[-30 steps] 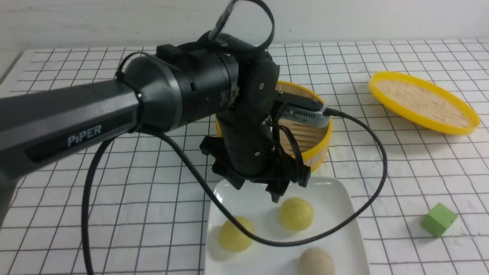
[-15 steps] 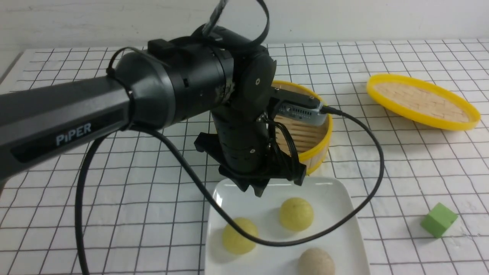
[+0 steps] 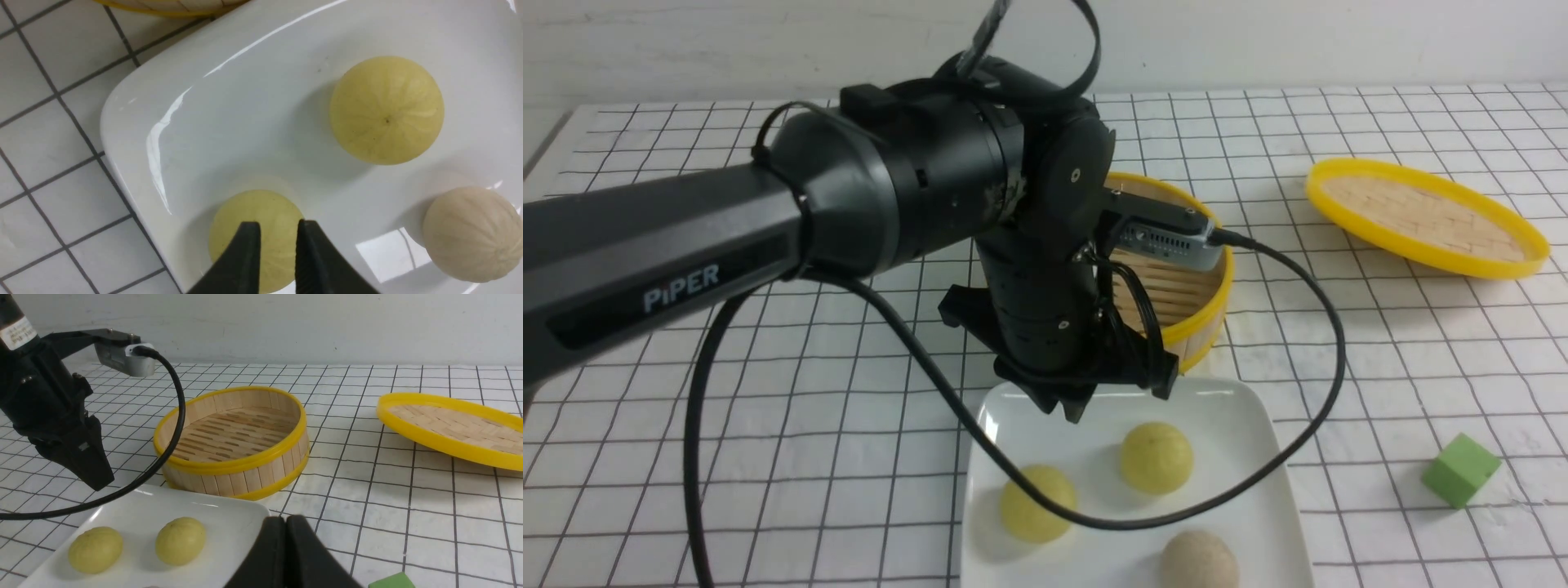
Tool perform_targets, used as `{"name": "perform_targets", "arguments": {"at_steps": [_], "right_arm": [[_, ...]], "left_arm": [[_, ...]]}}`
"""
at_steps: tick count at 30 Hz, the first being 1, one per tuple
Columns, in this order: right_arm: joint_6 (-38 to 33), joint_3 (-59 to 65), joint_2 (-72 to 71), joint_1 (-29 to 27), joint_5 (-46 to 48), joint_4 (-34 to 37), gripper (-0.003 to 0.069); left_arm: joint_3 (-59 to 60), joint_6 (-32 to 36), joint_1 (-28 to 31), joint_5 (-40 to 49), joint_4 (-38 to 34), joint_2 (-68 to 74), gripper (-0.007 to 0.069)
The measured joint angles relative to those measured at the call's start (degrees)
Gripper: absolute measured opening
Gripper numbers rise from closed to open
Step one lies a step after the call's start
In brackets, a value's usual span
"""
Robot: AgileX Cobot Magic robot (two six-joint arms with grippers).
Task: Put the steamed buns into the plate on the white-black tablecloth.
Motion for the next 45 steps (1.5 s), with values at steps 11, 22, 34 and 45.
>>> {"name": "perform_targets", "arguments": {"at_steps": [11,22,34,45], "right_arm": [[0.0,3.5,-0.9,-1.5,-0.4,-4.6,0.0008],[0.0,16.2,-4.0,-15.2,-2.6,-7.3,0.0018],[0.0,18.5,-4.1,-19.6,-4.8,-7.7,0.0029],[0.0,18.5,-4.1,-19.6,-4.8,-7.8,0.0034]], "left_arm": [[0.0,0.0,0.0,0.8,0.1,-0.1,0.0002],[0.0,1.6,-0.1,4.1,3.5,-12.1,0.0002],[4.2,0.9,-0.1,10.2,12.9,-35.0,0.0002],[41.9,-12.0,-0.1,-8.6,11.8,-66.0,0.0002]]}}
